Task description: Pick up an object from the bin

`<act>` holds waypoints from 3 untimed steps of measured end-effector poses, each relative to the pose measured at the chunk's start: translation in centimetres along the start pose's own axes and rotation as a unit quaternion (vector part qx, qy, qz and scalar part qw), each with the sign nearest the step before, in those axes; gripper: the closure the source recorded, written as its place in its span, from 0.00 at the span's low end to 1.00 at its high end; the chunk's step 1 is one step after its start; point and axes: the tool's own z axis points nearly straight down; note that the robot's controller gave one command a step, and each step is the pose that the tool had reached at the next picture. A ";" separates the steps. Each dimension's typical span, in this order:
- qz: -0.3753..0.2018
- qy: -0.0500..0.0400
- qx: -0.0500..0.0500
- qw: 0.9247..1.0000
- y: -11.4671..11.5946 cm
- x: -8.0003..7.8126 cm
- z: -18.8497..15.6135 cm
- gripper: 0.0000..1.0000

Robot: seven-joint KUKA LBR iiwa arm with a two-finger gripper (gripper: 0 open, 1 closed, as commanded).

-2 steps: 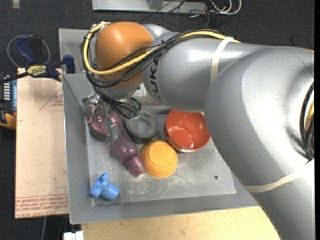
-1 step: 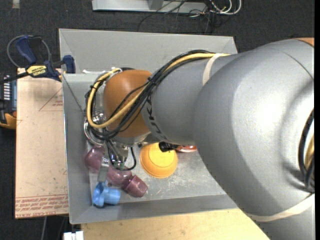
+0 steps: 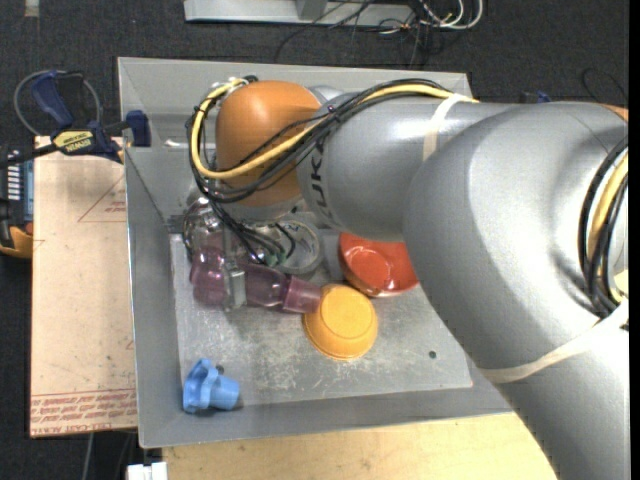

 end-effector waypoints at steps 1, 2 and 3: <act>0.369 0.007 0.005 0.929 5.3 8.9 0.1 1.00; 0.369 0.009 0.005 0.929 5.4 9.0 0.2 1.00; 0.369 0.009 0.005 0.929 5.5 9.0 -1.2 1.00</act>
Offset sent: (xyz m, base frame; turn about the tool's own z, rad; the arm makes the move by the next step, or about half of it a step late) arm 0.0000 0.0000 0.0000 0.0000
